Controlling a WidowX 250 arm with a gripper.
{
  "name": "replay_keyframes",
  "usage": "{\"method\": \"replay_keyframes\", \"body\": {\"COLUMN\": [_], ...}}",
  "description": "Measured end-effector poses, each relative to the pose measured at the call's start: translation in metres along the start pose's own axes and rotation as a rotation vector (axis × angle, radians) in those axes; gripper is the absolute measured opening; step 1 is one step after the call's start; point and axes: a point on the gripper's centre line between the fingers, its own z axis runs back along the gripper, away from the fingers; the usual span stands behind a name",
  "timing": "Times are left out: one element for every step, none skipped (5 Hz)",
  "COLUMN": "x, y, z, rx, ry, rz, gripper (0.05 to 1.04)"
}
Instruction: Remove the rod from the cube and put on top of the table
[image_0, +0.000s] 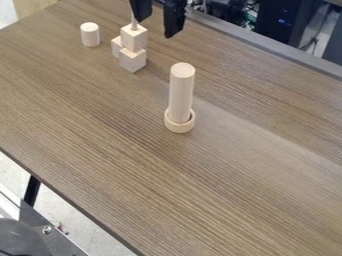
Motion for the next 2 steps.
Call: {"method": "replay_keyframes", "body": {"x": [0.001,0.001], "y": [0.02,0.037], "z": [0.003,0.005], "rx": [0.008,0.019], "ry": [-0.002,-0.005], "rz": [0.036,0.069], "gripper": [0.999,0.999]}}
